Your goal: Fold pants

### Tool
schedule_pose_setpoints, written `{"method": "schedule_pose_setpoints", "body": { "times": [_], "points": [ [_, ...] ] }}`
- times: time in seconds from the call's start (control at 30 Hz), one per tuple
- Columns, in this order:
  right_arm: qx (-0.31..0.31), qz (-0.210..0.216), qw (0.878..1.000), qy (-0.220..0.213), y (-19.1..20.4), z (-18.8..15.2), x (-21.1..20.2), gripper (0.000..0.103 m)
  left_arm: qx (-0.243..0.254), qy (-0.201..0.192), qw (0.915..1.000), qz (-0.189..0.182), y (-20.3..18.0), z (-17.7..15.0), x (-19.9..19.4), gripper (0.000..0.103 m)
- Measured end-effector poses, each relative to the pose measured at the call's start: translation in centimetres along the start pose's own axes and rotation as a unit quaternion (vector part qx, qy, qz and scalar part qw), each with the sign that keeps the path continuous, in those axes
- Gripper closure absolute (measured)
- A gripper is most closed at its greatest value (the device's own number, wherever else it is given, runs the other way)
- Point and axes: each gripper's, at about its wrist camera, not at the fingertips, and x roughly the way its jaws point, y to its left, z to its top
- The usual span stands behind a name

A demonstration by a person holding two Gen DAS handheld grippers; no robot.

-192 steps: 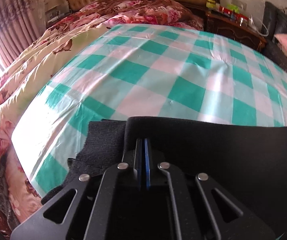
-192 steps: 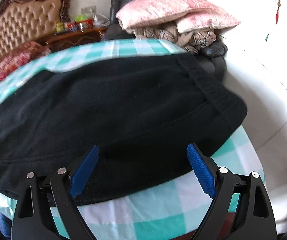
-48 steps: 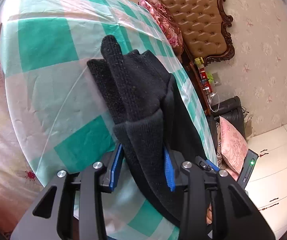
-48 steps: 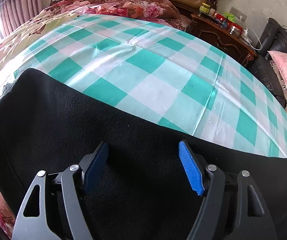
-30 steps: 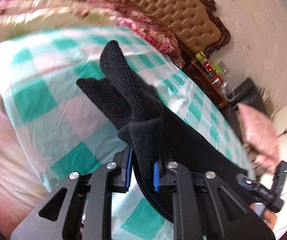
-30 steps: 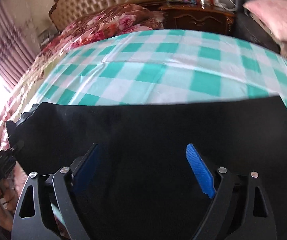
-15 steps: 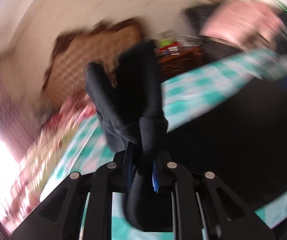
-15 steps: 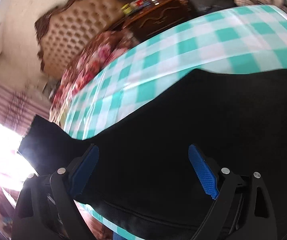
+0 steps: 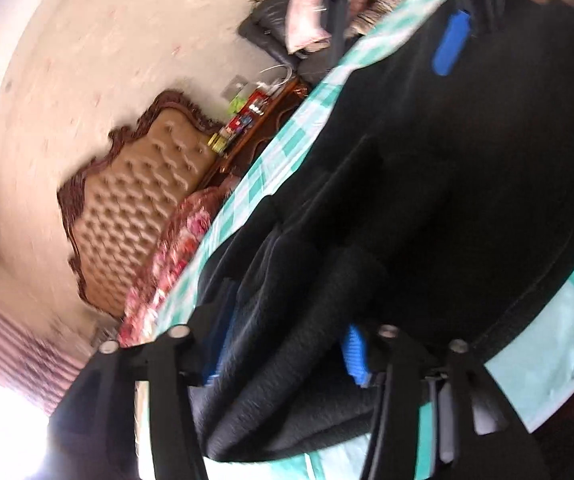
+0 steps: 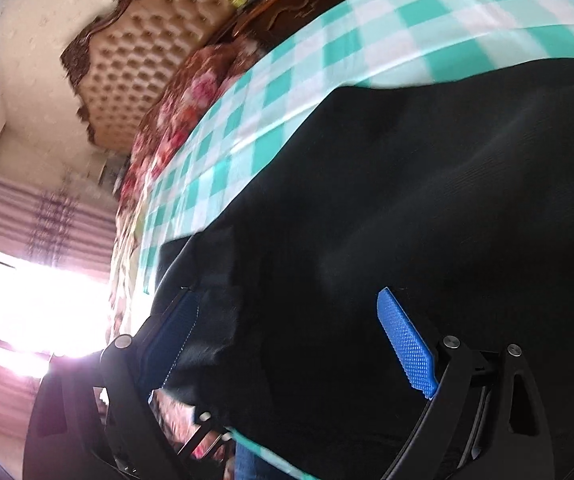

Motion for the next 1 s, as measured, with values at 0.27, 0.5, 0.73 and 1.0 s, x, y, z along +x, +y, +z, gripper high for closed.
{"method": "schedule_pose_setpoints", "body": {
  "times": [0.27,0.5,0.73,1.0],
  "points": [
    [0.006,0.032,0.998,0.055,0.8,-0.8,2.1,0.014,-0.08,-0.035,0.9926,-0.085,3.0,-0.4,0.2,0.077],
    [0.032,0.096,0.988,0.117,2.4,-0.5,5.4,0.014,-0.1,-0.047,0.9891,-0.097,4.4,-1.5,-1.2,0.078],
    [0.003,0.078,0.987,0.142,5.8,1.1,9.6,0.049,-0.104,-0.054,0.9894,-0.085,5.1,-1.3,-1.2,0.078],
    [-0.119,0.016,0.993,0.02,7.7,0.8,3.1,0.088,-0.061,-0.108,0.991,-0.049,2.4,0.1,-3.1,0.079]
  ]
}}
